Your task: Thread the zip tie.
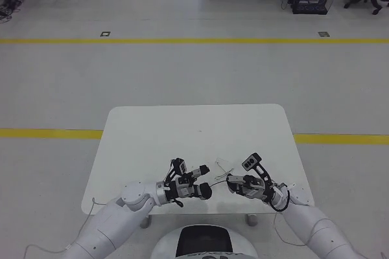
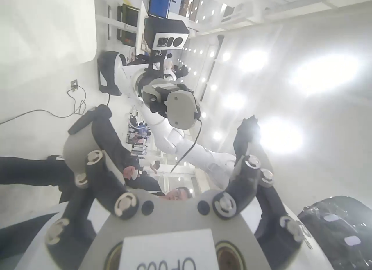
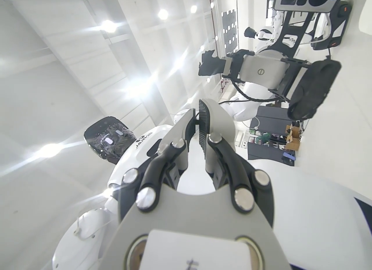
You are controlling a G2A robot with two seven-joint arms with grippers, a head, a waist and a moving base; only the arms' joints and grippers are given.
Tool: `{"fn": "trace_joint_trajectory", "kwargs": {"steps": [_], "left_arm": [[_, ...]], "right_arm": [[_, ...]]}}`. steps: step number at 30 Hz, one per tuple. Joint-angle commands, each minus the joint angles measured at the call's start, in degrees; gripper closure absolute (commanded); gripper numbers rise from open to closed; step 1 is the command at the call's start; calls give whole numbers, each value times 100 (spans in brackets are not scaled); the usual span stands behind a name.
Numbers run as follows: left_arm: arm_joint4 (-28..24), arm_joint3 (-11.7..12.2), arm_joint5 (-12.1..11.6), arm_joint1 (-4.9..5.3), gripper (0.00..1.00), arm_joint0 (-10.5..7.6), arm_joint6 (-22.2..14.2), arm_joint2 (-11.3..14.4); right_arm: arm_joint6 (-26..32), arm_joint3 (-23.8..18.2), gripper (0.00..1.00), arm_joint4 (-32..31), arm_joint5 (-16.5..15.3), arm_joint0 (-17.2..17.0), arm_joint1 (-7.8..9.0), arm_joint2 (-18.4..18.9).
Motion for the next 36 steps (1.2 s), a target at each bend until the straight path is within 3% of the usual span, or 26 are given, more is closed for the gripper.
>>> {"fn": "trace_joint_trajectory", "kwargs": {"steps": [1, 5, 13, 36], "left_arm": [[2, 1, 3, 0, 0, -1, 0, 1], [81, -68, 10, -13, 0, 10, 212, 53], [99, -97, -24, -35, 0, -13, 276, 154], [-103, 10, -74, -81, 0, -142, -32, 370]], "right_arm": [[0, -1, 100, 0, 0, 0, 0, 1], [-247, -151, 100, -120, 57, -51, -8, 1], [-320, -170, 100, -139, 82, -105, -44, 44], [-240, -104, 100, -198, 92, -110, -157, 99]]}}
